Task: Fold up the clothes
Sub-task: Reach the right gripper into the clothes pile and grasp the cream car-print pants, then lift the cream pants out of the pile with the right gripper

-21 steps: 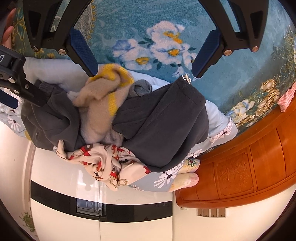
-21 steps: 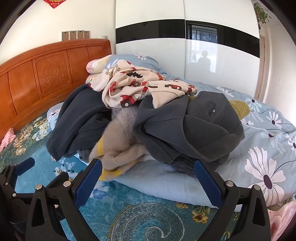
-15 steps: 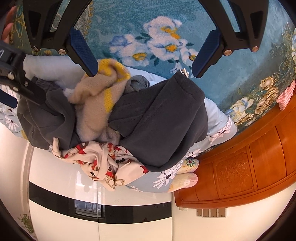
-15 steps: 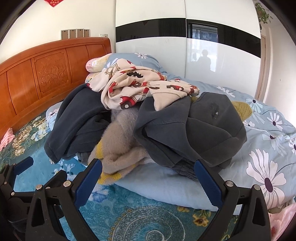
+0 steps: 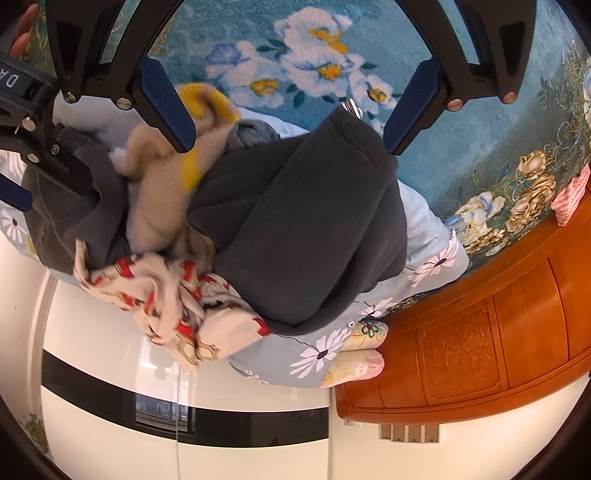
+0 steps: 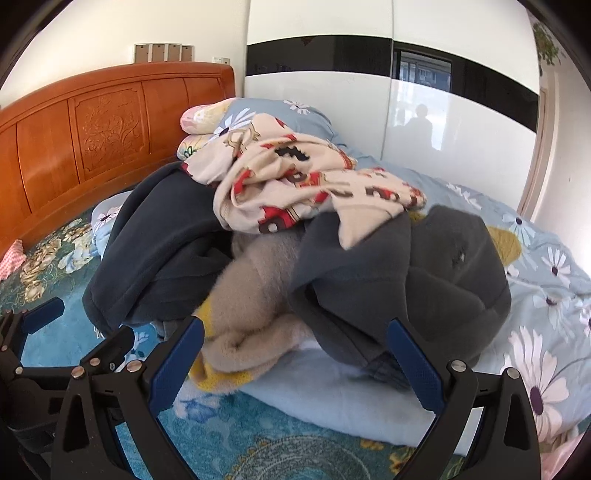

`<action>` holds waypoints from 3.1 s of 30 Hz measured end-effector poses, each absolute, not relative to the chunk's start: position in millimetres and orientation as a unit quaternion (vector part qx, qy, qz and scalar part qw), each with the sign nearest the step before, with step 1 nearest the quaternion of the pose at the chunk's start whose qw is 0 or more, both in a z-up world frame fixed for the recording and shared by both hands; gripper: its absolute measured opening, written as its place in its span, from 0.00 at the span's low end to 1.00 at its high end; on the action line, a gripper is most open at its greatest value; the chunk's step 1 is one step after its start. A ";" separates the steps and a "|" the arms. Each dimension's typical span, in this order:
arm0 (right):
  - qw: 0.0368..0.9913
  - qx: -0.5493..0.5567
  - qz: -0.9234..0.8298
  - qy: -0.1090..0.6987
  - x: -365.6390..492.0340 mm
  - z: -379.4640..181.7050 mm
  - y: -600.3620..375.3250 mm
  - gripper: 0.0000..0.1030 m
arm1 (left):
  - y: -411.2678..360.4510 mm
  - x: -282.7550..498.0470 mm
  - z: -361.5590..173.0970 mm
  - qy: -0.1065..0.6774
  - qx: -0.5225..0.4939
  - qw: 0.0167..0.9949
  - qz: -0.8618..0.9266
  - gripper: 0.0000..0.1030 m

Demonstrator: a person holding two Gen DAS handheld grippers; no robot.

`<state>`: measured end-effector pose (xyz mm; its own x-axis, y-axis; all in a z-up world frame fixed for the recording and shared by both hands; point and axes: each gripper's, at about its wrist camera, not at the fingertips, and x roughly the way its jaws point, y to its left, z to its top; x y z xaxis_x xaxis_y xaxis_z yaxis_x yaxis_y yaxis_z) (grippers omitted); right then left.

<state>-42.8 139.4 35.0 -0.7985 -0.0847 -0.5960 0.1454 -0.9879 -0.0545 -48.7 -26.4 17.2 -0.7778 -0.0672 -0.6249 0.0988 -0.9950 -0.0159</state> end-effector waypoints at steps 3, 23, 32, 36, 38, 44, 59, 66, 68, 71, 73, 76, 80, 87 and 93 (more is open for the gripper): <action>0.064 0.306 -0.948 0.053 -48.8 43.1 132.3 0.97 | -33.8 -54.5 24.8 0.032 0.321 0.047 -0.945 1.00; 0.075 0.314 -0.946 0.041 -130.1 76.5 87.4 0.78 | -95.5 -64.3 42.0 0.050 0.318 -0.006 -0.947 1.00; 0.035 0.374 -0.926 -0.027 -194.7 61.1 86.0 0.33 | -108.8 -16.6 42.1 -0.020 0.307 -0.020 -0.951 1.00; 0.021 0.370 -0.923 -0.106 -191.0 64.9 114.2 0.15 | -110.3 2.9 38.8 -0.035 0.308 -0.021 -0.951 1.00; 0.008 0.341 -0.935 -0.100 -177.5 79.5 122.9 0.14 | -108.7 10.9 36.6 -0.033 0.313 -0.027 -0.949 1.00; 0.026 0.256 -0.960 -0.111 -127.4 146.2 158.7 0.13 | -101.1 42.5 33.6 0.006 0.337 -0.065 -0.939 1.00; 0.176 0.112 -0.975 -0.072 49.5 304.0 142.9 0.13 | -142.5 163.7 55.8 0.174 0.352 -0.076 -0.917 1.00; 0.243 0.095 -0.961 -0.092 116.5 338.5 119.0 0.13 | -168.7 214.4 75.6 0.166 0.334 -0.052 -0.926 1.00; 0.260 0.088 -0.957 -0.099 133.0 347.2 111.5 0.12 | -177.2 227.4 80.8 0.166 0.327 -0.045 -0.929 1.00; 0.281 0.071 -0.952 -0.100 160.1 362.0 100.0 0.13 | -188.4 243.3 84.6 0.172 0.321 -0.041 -0.930 1.00; 0.280 0.061 -0.955 -0.084 178.3 370.0 93.6 0.12 | -193.3 251.0 83.8 0.175 0.320 -0.038 -0.930 1.00; 0.264 0.059 -0.961 -0.061 189.6 366.3 87.2 0.12 | -197.2 260.0 76.6 0.173 0.330 -0.032 -0.927 1.00; 0.245 0.109 -0.961 -0.072 171.7 318.0 102.2 0.12 | -197.1 265.3 61.9 0.172 0.348 -0.031 -0.921 1.00; 0.238 0.244 -0.937 -0.078 159.9 177.4 144.2 0.13 | -181.8 258.8 20.6 0.179 0.398 -0.042 -0.899 1.00; 0.198 0.391 -0.897 -0.064 211.0 31.3 186.7 0.13 | -151.7 246.7 -19.0 0.176 0.444 -0.064 -0.876 1.00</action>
